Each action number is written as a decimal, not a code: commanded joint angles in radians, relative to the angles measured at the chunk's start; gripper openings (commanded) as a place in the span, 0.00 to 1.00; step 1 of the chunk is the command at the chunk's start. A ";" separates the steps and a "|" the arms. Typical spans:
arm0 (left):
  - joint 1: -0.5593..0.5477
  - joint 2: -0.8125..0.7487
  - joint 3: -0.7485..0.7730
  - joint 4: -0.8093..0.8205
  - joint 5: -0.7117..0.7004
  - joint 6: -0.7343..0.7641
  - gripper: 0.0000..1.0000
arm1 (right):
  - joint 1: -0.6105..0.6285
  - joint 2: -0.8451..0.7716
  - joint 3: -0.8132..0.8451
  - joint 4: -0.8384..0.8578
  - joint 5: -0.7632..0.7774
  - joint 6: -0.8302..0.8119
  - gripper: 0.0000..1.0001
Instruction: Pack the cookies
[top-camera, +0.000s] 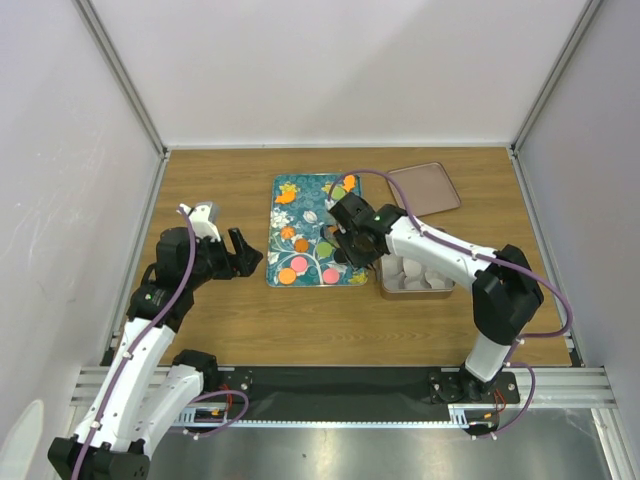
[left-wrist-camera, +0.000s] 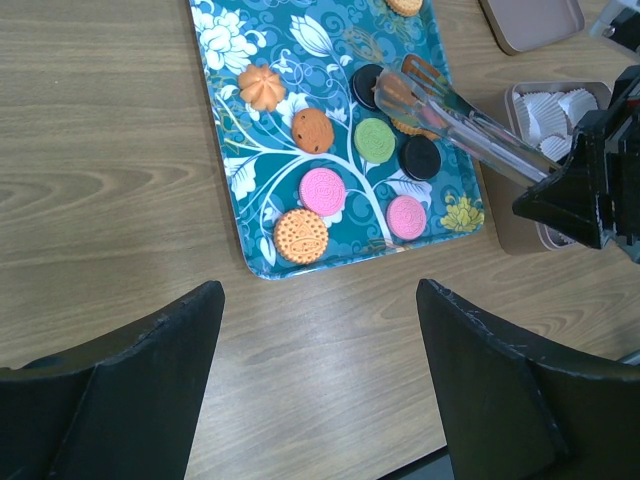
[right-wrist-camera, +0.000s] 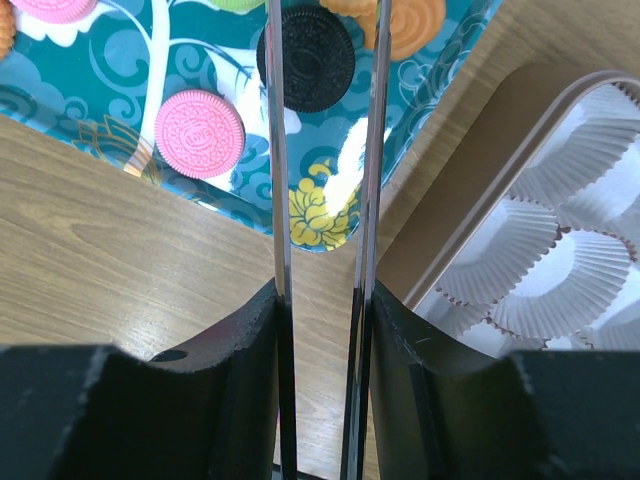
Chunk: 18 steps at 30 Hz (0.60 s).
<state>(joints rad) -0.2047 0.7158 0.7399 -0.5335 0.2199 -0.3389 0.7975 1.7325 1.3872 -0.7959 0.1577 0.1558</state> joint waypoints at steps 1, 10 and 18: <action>-0.007 -0.016 -0.002 0.029 -0.007 0.014 0.84 | 0.003 -0.042 0.061 -0.017 0.040 0.001 0.30; -0.009 -0.010 -0.001 0.029 -0.005 0.014 0.84 | -0.032 -0.146 0.067 -0.039 0.046 0.030 0.28; -0.010 -0.001 -0.002 0.029 -0.001 0.015 0.84 | -0.092 -0.355 0.007 -0.140 0.074 0.080 0.28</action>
<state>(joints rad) -0.2073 0.7147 0.7395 -0.5335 0.2157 -0.3389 0.7261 1.4845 1.4071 -0.8764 0.1951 0.1997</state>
